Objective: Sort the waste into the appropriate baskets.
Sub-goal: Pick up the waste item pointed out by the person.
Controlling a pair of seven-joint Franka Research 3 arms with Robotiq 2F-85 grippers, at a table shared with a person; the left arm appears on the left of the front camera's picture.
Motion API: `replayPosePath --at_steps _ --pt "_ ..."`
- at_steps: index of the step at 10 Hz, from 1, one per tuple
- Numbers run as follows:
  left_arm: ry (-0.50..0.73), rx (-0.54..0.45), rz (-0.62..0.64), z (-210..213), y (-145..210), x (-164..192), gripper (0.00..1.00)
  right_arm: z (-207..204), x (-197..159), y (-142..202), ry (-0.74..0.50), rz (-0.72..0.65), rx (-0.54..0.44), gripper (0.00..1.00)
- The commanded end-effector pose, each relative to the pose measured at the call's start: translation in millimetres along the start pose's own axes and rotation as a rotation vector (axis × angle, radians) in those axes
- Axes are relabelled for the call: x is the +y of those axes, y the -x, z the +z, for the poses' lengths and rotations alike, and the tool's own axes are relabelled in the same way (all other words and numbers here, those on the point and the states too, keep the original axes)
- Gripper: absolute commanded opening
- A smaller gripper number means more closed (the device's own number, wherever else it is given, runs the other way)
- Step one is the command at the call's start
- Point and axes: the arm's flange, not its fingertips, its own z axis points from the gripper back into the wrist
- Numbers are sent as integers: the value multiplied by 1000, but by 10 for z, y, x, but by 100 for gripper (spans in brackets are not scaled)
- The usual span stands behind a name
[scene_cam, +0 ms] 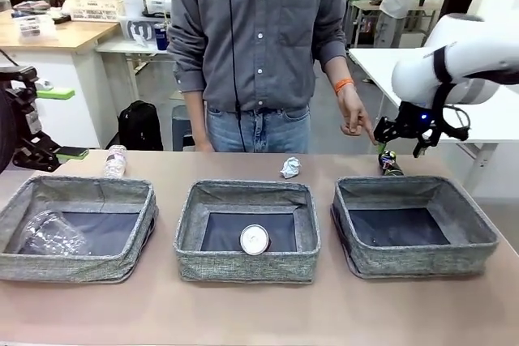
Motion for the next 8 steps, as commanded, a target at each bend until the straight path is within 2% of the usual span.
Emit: replayPosePath --at_steps 1,3,5,8 --pt "12 4 -6 -1 15 -19 100 -199 -12 -214 20 -41 1 100" --pt "12 4 -6 -1 15 -19 100 -428 -120 -260 -14 -70 15 100" --pt "12 4 -6 -1 15 -19 100 -650 -176 -306 3 -122 26 100" --pt "12 4 -6 -1 15 -19 100 -794 -176 -290 -13 -141 24 100"
